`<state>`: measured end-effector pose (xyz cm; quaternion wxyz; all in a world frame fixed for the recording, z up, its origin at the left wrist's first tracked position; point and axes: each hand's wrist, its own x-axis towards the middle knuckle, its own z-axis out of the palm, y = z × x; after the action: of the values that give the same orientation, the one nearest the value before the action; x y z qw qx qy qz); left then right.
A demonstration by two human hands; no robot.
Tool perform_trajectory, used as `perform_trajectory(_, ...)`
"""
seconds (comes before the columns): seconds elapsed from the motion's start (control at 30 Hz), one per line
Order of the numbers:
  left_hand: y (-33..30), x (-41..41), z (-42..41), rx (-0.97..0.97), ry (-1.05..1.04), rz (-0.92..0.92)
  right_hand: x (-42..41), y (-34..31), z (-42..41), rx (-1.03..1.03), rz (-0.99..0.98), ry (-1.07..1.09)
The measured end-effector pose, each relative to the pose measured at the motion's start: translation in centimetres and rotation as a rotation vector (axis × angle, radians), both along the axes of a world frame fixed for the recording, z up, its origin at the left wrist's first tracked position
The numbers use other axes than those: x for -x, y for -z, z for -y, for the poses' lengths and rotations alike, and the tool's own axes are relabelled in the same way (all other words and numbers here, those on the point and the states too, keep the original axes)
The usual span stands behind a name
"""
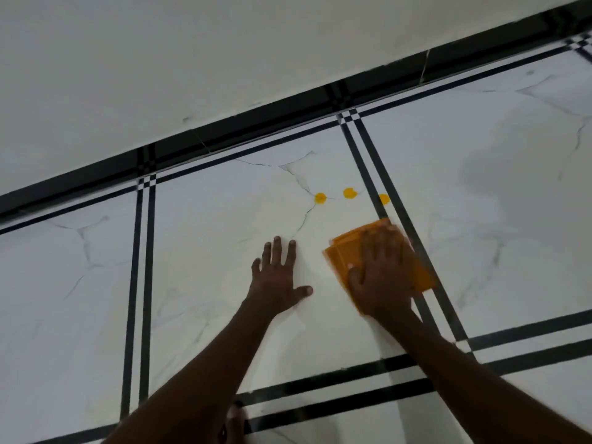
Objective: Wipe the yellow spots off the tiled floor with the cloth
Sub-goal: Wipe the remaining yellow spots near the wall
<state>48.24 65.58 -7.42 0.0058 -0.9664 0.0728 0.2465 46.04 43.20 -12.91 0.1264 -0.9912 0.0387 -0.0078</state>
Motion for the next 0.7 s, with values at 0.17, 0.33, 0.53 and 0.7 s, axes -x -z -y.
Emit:
perform_trajectory(0.17, 0.5, -0.6, -0.8, 0.005, 0.032, 0.012, -4.0, 0.6, 1.7, -0.001, 0.006, -0.112)
perform_trajectory(0.33, 0.6, -1.6, -0.8, 0.010, 0.017, 0.013, -3.1, -0.1, 5.5, 0.011, -0.008, 0.414)
perform_trajectory(0.53, 0.8, -1.8, -1.3, 0.046, 0.021, 0.006, -12.7, -0.1, 1.1, -0.013, -0.013, 0.127)
perform_trajectory(0.7, 0.0, -1.6, -4.1, 0.035, -0.152, -0.026, -9.5, -0.2, -5.5, 0.004, -0.040, -0.196)
